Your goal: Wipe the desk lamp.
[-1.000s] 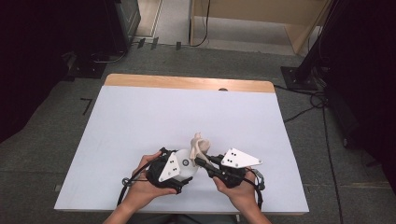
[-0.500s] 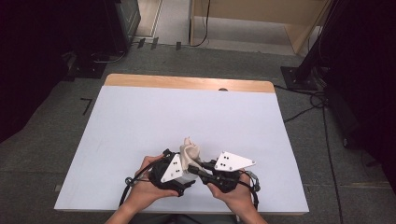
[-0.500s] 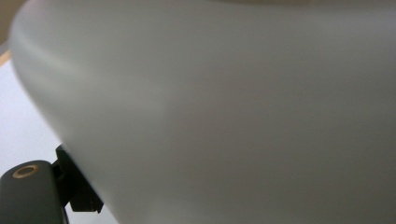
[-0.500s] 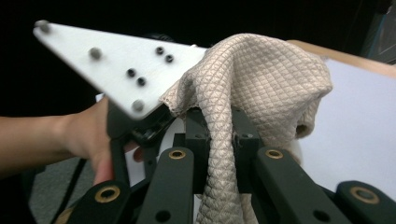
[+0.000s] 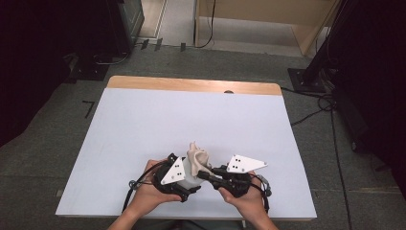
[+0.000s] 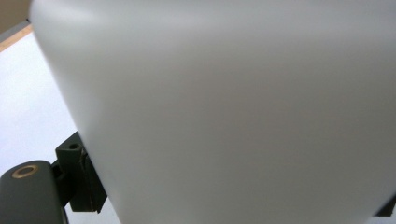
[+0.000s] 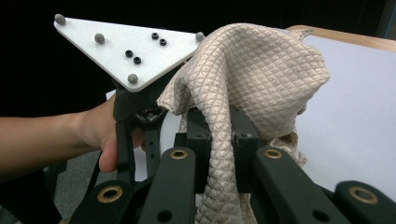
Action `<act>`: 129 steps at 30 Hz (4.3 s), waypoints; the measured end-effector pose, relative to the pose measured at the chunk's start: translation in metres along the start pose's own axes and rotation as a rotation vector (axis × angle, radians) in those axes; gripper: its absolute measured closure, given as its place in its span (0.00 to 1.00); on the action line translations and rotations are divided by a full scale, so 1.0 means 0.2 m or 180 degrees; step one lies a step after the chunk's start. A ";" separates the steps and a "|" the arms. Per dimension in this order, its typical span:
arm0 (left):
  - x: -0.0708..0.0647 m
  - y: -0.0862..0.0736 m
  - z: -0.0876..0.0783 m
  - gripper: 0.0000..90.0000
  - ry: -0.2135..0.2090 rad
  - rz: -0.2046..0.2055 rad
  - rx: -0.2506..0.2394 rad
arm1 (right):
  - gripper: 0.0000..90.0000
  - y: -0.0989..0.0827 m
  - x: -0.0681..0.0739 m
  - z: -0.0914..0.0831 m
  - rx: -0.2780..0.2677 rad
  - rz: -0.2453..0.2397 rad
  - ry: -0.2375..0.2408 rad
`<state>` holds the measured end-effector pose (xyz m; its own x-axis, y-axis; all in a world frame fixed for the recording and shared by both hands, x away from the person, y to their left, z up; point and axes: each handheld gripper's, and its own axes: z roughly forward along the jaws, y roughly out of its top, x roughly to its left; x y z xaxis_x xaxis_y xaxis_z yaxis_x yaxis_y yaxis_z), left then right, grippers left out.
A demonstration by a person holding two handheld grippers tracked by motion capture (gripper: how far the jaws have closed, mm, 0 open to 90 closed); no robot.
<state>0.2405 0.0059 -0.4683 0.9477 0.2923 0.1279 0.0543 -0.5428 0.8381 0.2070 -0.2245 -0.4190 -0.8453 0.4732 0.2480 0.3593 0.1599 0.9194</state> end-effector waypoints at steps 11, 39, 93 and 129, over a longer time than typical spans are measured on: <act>0.00 -0.07 0.01 0.08 0.0072 -0.0216 -0.0312 | 0.93 0.00 -0.02 0.00 -0.0010 0.0019 -0.0063; -0.06 0.02 0.02 0.09 0.0120 -0.0096 0.0059 | 0.93 0.02 0.05 0.03 -0.0093 -0.0139 -0.0132; 0.34 -0.06 0.06 0.09 0.1045 -0.0891 -0.0777 | 0.93 -0.03 -0.22 -0.16 -0.0326 0.0298 -0.0980; 0.50 -0.10 0.16 0.05 0.1418 -0.1335 -0.0249 | 0.93 -0.08 -0.31 -0.16 -0.0261 0.0317 -0.1173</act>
<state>0.3433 0.0212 -0.4887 0.6272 0.7784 -0.0261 0.3548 -0.2558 0.8993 0.2407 -0.2848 -0.4392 -0.6039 0.7647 0.2246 0.3869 0.0348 0.9215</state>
